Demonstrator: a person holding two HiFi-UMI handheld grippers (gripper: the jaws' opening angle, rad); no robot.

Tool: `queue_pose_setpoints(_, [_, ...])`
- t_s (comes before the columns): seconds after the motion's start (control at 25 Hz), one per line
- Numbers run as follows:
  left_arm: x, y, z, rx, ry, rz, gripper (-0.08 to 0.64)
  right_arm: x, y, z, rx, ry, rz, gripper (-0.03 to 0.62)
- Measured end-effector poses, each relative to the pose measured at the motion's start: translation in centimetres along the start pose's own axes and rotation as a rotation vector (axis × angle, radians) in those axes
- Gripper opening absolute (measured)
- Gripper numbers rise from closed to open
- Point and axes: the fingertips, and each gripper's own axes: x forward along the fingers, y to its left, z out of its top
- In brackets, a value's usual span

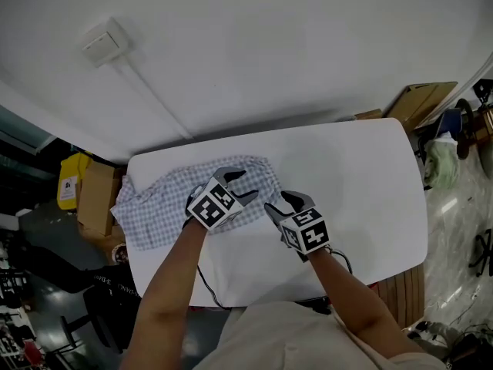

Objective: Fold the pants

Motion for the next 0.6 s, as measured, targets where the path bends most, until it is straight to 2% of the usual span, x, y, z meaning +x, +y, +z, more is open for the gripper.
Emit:
queue_pose_setpoints(0.36, [5.2, 3.5, 1.0, 0.045, 0.101, -0.068, 0.242, 3.0, -4.2, -1.1, 0.085, 0.056, -0.038, 0.235])
queue_pose_setpoints(0.6, [8.3, 4.3, -0.7, 0.139, 0.254, -0.158, 0.256, 4.8, -5.6, -2.3, 0.109, 0.123, -0.029, 0.244])
